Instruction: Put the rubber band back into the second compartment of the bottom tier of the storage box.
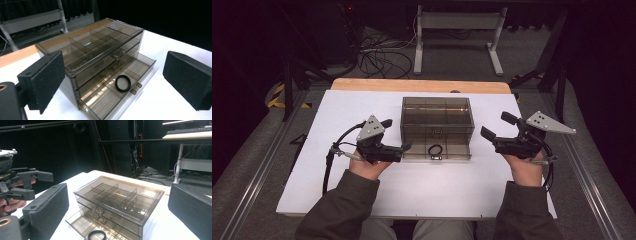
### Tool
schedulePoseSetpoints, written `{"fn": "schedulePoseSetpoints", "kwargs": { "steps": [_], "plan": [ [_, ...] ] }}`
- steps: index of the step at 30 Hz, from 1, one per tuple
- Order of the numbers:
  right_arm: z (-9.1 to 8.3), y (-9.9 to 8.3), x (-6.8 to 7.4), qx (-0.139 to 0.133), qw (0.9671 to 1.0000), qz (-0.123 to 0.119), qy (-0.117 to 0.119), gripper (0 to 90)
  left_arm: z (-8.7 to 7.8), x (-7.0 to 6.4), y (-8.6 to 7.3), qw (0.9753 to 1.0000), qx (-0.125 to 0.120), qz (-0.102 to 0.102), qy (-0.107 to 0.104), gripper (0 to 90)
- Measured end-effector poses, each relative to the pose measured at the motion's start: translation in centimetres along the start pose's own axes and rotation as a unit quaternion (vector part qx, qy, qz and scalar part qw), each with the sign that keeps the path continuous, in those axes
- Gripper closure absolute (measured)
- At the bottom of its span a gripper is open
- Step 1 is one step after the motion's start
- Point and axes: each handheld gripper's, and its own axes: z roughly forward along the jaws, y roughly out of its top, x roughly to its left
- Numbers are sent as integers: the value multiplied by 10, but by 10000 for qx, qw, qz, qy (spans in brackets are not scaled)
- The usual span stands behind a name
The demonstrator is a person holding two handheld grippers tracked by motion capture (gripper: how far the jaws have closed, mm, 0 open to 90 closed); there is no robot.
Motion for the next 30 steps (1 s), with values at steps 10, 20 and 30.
{"fn": "schedulePoseSetpoints", "kwargs": {
  "steps": [10, 20, 30],
  "plan": [
    [2, -3, -1, 22, 10000, 43, 13, 40, -24, 7, 2, 9997, -249, -44, 68, 46],
    [4, -5, -1, 53, 10000, 50, 1, 38, -47, 17, 1, 9989, -438, -51, 169, 43],
    [7, -6, 1, 83, 9999, 55, 23, 36, -70, 28, -4, 9975, -610, -188, 313, 35]
  ]
}}
